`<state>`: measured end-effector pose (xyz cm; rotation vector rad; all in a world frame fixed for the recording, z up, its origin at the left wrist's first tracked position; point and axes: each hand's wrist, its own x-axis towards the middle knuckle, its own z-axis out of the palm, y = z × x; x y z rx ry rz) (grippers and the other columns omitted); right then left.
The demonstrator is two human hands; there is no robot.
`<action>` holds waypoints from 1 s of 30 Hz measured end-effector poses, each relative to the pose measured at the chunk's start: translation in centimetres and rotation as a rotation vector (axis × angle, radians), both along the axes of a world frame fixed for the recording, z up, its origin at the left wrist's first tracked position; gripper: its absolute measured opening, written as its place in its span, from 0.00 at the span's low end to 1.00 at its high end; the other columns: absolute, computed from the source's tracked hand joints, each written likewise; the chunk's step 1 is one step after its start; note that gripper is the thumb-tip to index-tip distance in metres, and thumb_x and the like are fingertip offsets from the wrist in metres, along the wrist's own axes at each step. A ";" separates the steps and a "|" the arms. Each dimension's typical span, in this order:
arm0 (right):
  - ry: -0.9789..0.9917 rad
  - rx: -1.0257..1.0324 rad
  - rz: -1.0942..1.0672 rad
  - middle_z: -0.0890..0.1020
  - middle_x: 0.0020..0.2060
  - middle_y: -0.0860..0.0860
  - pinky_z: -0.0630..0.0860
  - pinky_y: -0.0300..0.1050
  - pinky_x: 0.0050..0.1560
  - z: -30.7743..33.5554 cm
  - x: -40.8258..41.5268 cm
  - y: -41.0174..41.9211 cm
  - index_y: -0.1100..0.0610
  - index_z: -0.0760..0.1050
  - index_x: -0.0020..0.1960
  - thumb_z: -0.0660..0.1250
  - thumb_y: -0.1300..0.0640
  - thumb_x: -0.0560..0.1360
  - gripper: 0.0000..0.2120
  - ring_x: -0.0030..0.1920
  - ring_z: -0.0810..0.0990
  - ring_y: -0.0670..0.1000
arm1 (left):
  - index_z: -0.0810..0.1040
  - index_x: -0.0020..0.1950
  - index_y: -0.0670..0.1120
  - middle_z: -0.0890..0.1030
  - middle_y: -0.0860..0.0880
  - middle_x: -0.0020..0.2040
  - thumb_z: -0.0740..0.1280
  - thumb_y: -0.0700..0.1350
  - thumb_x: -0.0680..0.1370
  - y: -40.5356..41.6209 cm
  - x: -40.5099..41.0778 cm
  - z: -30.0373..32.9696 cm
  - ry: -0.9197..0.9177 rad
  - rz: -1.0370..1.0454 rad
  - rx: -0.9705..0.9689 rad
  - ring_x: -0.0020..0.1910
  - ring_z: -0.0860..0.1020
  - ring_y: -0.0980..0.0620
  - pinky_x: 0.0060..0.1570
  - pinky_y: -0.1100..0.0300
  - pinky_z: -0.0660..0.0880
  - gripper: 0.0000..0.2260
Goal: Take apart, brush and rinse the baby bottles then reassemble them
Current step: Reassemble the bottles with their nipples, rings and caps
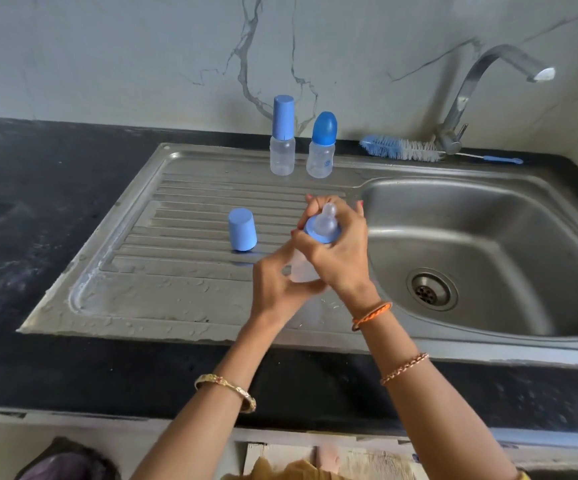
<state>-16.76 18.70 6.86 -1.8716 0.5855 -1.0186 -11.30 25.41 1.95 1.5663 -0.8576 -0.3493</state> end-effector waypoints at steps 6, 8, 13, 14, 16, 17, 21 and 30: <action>-0.005 -0.030 -0.148 0.75 0.27 0.30 0.37 0.40 0.71 -0.6 1.0 1.9 0.52 0.67 0.36 0.64 0.57 0.60 0.07 0.38 0.76 0.35 | 0.79 0.53 0.49 0.80 0.68 0.41 0.69 0.54 0.61 0.4 -1.0 -1.1 0.036 0.184 -0.090 0.44 0.78 0.66 0.47 0.49 0.79 0.23; -0.002 -0.011 -0.200 0.74 0.25 0.34 0.38 0.43 0.73 -0.9 1.2 2.2 0.53 0.68 0.37 0.64 0.56 0.60 0.07 0.38 0.76 0.38 | 0.80 0.54 0.46 0.80 0.66 0.39 0.68 0.55 0.62 0.4 -1.1 -1.2 0.023 0.225 -0.084 0.42 0.78 0.66 0.46 0.53 0.79 0.23; -0.026 0.023 -0.301 0.72 0.25 0.37 0.42 0.50 0.74 -1.5 2.2 3.2 0.53 0.69 0.39 0.65 0.56 0.61 0.08 0.34 0.76 0.43 | 0.80 0.52 0.39 0.76 0.63 0.37 0.71 0.43 0.68 0.9 -1.1 -1.3 -0.064 0.284 -0.019 0.38 0.74 0.73 0.39 0.77 0.68 0.14; -0.026 0.029 -0.303 0.72 0.25 0.36 0.41 0.50 0.74 -1.6 2.4 3.5 0.53 0.69 0.40 0.65 0.55 0.62 0.09 0.35 0.76 0.41 | 0.80 0.52 0.38 0.75 0.62 0.36 0.71 0.37 0.70 1.0 -0.9 -1.2 -0.044 0.302 -0.007 0.37 0.74 0.73 0.38 0.78 0.67 0.12; -0.011 0.037 -0.278 0.74 0.27 0.36 0.45 0.51 0.74 -1.6 2.7 3.7 0.53 0.71 0.44 0.66 0.53 0.63 0.11 0.37 0.76 0.36 | 0.79 0.55 0.40 0.76 0.58 0.35 0.70 0.36 0.71 1.4 0.0 -0.5 -0.020 0.296 0.021 0.35 0.74 0.67 0.36 0.76 0.66 0.12; 0.016 0.049 -0.239 0.75 0.29 0.36 0.52 0.53 0.73 -1.6 2.9 3.5 0.52 0.72 0.46 0.68 0.52 0.64 0.12 0.39 0.76 0.35 | 0.79 0.56 0.43 0.77 0.56 0.36 0.72 0.39 0.70 1.7 0.6 -0.2 -0.076 0.284 0.072 0.35 0.74 0.63 0.35 0.74 0.65 0.15; 0.120 0.288 0.210 0.80 0.46 0.46 0.77 0.45 0.56 0.0 3.3 2.2 0.51 0.73 0.57 0.75 0.53 0.68 0.19 0.46 0.79 0.43 | 0.80 0.52 0.50 0.80 0.54 0.37 0.79 0.43 0.61 3.0 3.8 0.0 -0.029 0.239 0.179 0.36 0.77 0.55 0.33 0.71 0.69 0.21; 0.438 0.042 0.130 0.76 0.59 0.51 0.71 0.45 0.59 -2.2 9.9 -2.4 0.54 0.71 0.64 0.72 0.50 0.71 0.24 0.58 0.74 0.50 | 0.75 0.48 0.49 0.79 0.52 0.43 0.80 0.44 0.60 6.3 8.5 -0.8 0.170 0.425 0.174 0.44 0.77 0.51 0.41 0.61 0.73 0.21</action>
